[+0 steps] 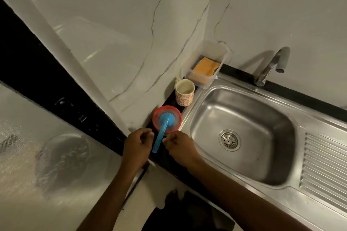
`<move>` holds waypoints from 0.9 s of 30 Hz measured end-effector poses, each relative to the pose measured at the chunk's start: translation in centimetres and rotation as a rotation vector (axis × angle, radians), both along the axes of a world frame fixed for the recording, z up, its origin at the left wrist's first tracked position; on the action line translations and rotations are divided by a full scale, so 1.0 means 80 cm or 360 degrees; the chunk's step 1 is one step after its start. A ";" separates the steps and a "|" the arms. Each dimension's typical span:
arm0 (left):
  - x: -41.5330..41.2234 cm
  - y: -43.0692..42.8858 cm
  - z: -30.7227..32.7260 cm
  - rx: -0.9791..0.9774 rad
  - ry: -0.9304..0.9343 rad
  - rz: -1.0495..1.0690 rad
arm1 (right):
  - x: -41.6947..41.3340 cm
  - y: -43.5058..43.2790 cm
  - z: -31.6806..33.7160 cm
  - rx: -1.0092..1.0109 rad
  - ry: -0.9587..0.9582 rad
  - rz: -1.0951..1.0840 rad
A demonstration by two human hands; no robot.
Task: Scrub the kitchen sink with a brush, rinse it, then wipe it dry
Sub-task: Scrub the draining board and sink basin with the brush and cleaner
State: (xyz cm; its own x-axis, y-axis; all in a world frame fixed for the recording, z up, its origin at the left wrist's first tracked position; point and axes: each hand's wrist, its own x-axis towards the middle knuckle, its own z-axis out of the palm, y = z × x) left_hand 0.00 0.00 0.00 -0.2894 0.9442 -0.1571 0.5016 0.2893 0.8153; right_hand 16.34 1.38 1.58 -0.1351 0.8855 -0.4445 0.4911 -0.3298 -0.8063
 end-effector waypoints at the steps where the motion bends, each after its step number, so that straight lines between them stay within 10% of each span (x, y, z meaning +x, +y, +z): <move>1: 0.001 0.003 -0.002 -0.0037 -0.0013 0.0006 | -0.006 0.002 -0.004 -0.0124 0.0144 -0.0095; 8: -0.003 0.018 -0.036 -0.0215 -0.0306 0.0076 | -0.011 0.011 -0.002 -0.0480 0.0821 -0.0505; 27: 0.015 0.049 -0.042 -0.0428 -0.0570 0.0182 | 0.027 0.078 0.006 0.0146 -0.0236 0.0293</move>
